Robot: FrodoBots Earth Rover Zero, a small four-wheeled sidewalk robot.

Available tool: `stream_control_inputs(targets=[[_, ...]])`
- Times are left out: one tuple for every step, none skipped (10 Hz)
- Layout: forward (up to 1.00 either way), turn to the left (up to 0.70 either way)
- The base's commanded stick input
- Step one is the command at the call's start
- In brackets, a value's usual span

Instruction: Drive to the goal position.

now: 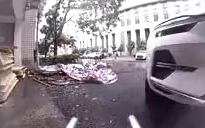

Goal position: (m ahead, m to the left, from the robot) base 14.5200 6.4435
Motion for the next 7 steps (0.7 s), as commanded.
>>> stream_control_inputs(targets=[[0.45, 0.00], [0.45, 0.08], [0.45, 0.27], [0.45, 0.27], [0.45, 0.27], [0.45, 0.23], [0.45, 0.07]])
